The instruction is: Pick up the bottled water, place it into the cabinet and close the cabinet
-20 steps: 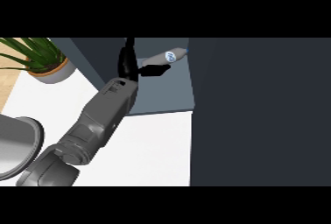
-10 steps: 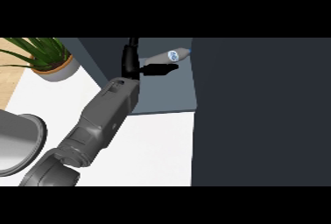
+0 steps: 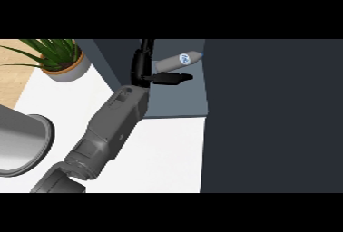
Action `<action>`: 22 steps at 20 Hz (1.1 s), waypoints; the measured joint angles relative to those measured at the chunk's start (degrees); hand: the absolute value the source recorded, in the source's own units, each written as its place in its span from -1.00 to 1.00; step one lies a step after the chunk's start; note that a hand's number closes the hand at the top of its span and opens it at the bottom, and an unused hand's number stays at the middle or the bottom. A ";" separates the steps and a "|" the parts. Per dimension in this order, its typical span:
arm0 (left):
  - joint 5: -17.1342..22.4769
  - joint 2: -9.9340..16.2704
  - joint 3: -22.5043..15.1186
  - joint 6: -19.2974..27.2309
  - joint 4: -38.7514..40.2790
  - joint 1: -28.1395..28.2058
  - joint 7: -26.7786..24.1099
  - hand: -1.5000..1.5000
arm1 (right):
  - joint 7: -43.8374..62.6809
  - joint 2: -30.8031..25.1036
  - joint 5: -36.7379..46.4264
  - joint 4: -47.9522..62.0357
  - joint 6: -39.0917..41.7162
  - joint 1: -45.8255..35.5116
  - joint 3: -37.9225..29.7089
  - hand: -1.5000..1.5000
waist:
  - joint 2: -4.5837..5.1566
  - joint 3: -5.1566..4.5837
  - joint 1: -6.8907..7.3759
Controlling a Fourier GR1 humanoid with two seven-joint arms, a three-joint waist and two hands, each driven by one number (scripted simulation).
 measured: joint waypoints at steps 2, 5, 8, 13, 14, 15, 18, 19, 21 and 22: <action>0.07 0.01 -1.32 -0.93 -2.10 1.31 -0.01 -1.00 | -0.46 -0.39 -0.30 -0.34 0.34 1.21 -0.14 -1.00 | -0.16 0.04 0.27; 0.66 0.00 -3.67 -2.52 -5.65 3.30 0.69 -1.00 | -0.54 0.04 0.08 0.46 -0.26 0.65 -0.20 -1.00 | -0.30 0.06 0.93; 1.81 0.05 -4.60 -3.90 -10.62 7.41 1.91 -1.00 | -0.97 0.42 1.16 0.51 -0.74 1.44 0.74 -1.00 | -0.84 -0.03 2.07; 3.22 0.10 -8.03 -5.63 -21.52 13.48 7.43 -1.00 | -0.23 0.86 2.05 -0.68 -1.92 2.05 1.88 -1.00 | -1.02 -0.10 2.85; 3.35 0.11 -8.95 -5.40 -24.14 15.27 8.23 -1.00 | 0.08 0.85 1.91 -0.67 -2.05 1.86 1.76 -1.00 | -1.10 -0.09 3.07; 3.60 0.13 -9.57 -5.13 -26.95 17.05 9.21 -1.00 | 0.47 0.68 1.46 -1.19 -2.03 2.15 1.72 -1.00 | -1.15 -0.09 3.20; 4.01 0.23 -11.60 -3.85 -36.02 23.26 12.00 -1.00 | -0.10 0.71 1.93 -1.09 -2.07 2.72 2.24 -1.00 | -1.36 -0.09 3.65; 4.04 0.47 -12.31 -3.09 -39.49 25.42 13.32 -1.00 | 0.21 0.58 2.08 -1.59 -2.10 2.91 2.60 -1.00 | -1.38 -0.10 3.73; 3.78 1.43 -14.08 -2.05 -46.82 30.67 14.96 -1.00 | 0.66 0.52 1.72 -1.86 -2.20 2.71 2.54 -1.00 | -1.44 -0.12 4.00; 3.74 2.49 -14.74 -1.92 -50.59 33.57 15.64 -1.00 | 0.65 0.32 1.60 -1.96 -2.11 2.91 2.44 -1.00 | -1.44 -0.13 4.03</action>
